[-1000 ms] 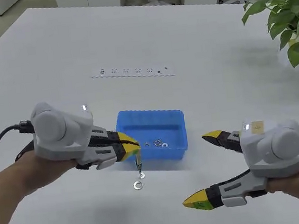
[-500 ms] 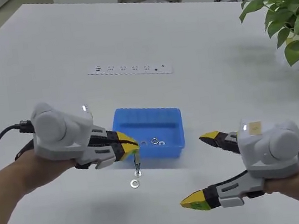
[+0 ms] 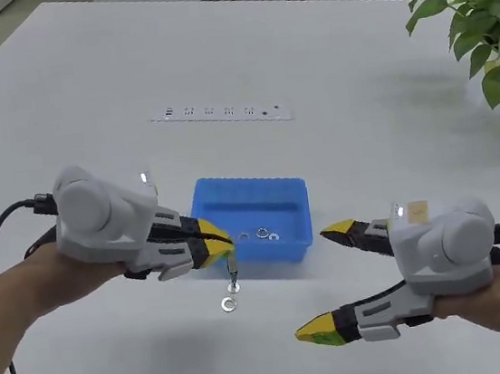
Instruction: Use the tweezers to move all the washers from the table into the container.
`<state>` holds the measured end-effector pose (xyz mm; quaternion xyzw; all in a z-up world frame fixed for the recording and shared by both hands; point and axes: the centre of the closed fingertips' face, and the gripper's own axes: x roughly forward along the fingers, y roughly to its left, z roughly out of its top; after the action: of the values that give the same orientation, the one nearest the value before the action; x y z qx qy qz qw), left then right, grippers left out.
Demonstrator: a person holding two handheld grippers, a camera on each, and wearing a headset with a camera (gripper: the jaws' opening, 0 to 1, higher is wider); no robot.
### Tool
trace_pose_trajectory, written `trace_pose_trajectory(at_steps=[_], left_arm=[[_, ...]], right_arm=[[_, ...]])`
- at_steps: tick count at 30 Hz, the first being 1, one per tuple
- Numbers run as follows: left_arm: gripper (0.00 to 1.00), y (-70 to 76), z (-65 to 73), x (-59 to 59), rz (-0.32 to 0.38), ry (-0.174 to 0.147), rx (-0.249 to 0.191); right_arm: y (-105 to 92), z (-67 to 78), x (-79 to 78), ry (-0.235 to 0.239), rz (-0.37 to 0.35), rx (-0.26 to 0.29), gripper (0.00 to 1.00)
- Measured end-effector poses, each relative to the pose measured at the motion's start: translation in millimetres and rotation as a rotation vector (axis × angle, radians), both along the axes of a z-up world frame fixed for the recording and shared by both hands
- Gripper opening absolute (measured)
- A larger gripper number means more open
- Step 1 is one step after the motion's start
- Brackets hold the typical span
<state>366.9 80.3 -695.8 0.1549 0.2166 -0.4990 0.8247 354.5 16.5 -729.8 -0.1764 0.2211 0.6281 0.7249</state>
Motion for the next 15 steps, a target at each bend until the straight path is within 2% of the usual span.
trace_pose_trajectory(at_steps=[11,15], left_arm=[[0.05,-0.1,0.4,-0.1,-0.013,0.009,0.006],[0.05,-0.4,0.4,0.0,-0.015,0.013,0.001]], right_arm=[[17.3,2.7,5.7,-0.015,0.044,0.006,0.83],[24.9,3.7,4.8,-0.023,0.075,0.007,0.78]])
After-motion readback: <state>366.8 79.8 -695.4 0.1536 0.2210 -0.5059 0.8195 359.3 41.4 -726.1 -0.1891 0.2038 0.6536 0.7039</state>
